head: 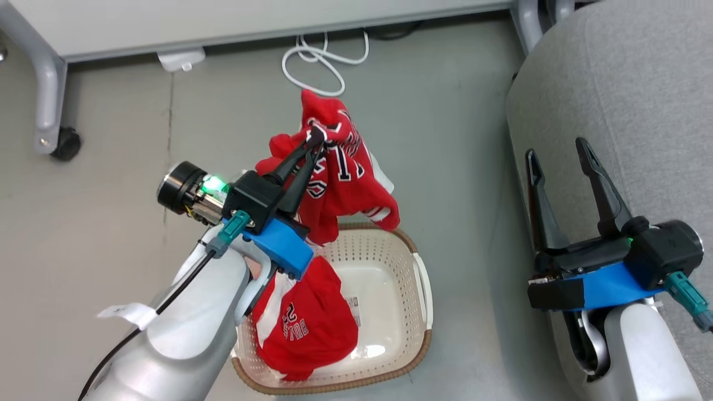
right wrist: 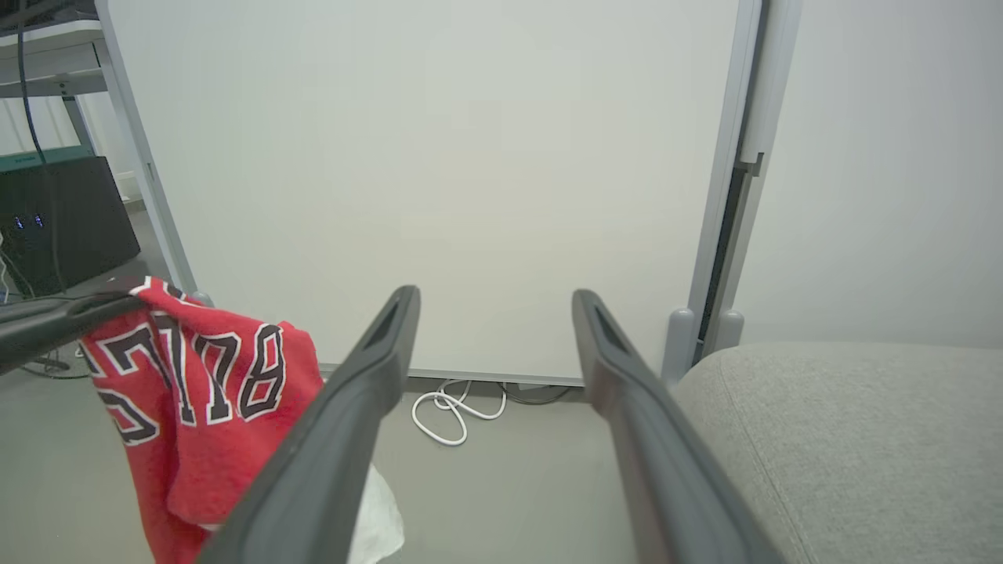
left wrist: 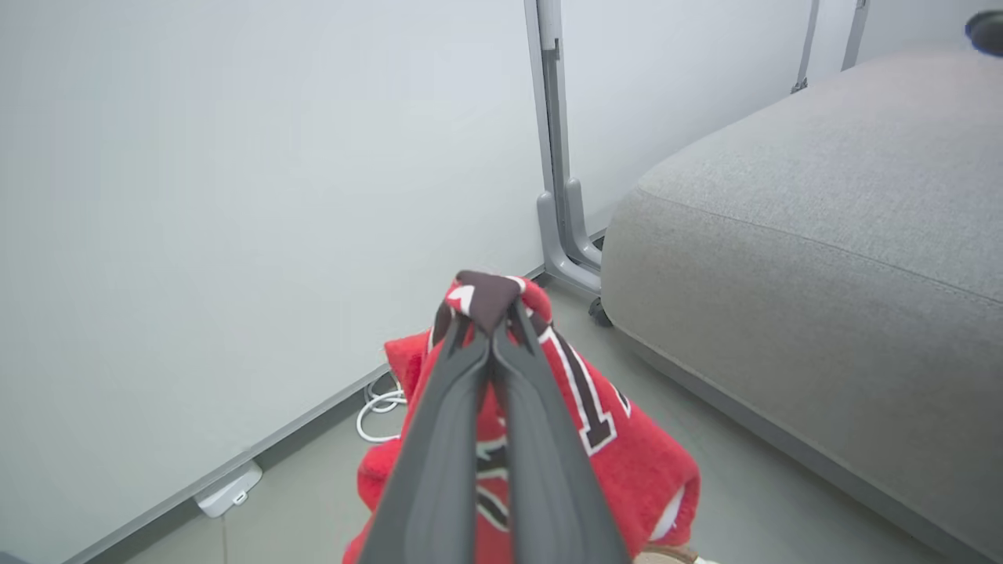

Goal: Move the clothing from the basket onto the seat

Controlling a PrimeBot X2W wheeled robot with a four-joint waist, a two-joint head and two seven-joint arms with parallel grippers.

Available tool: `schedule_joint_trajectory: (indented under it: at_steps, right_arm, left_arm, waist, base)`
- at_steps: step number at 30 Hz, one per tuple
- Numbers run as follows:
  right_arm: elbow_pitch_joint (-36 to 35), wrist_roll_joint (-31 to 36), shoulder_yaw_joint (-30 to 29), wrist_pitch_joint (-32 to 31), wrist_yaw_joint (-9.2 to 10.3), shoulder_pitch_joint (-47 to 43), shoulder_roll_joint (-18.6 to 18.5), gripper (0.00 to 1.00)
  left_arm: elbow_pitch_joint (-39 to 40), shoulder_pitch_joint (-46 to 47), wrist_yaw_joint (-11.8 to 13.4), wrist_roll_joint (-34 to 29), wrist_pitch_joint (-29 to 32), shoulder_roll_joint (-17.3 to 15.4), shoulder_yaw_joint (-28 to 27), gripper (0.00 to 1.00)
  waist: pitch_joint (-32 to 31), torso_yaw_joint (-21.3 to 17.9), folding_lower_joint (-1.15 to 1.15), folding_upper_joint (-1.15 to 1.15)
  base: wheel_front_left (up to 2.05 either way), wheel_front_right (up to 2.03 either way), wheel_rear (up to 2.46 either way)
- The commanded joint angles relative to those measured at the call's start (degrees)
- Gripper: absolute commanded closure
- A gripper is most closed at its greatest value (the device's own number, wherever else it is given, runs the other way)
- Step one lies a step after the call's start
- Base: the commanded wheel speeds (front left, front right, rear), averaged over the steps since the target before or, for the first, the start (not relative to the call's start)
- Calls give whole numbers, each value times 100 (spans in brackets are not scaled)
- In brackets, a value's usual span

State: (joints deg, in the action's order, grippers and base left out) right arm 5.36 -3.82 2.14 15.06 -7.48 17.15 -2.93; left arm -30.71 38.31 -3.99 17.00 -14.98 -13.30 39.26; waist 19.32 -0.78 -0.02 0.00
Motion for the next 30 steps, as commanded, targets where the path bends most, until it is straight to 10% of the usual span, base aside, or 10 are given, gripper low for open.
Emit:
schedule_joint_trajectory:
  at_steps: [1, 30]
  right_arm:
    - [19, -46, 4, 17, -3, -127, -6, 0]
    - [-127, -154, 132, 18, -3, -371, 3, 0]
  left_arm:
    - [222, -80, -2, -109, -30, 30, -183, 100]
    - [1881, -411, -316, -940, -31, 477, -1073, 100]
  waist:
    - [-265, -2, 2, 0]
    - [-824, -129, 2, 0]
  base:
    - [0, 0, 0]
    - [0, 0, 0]
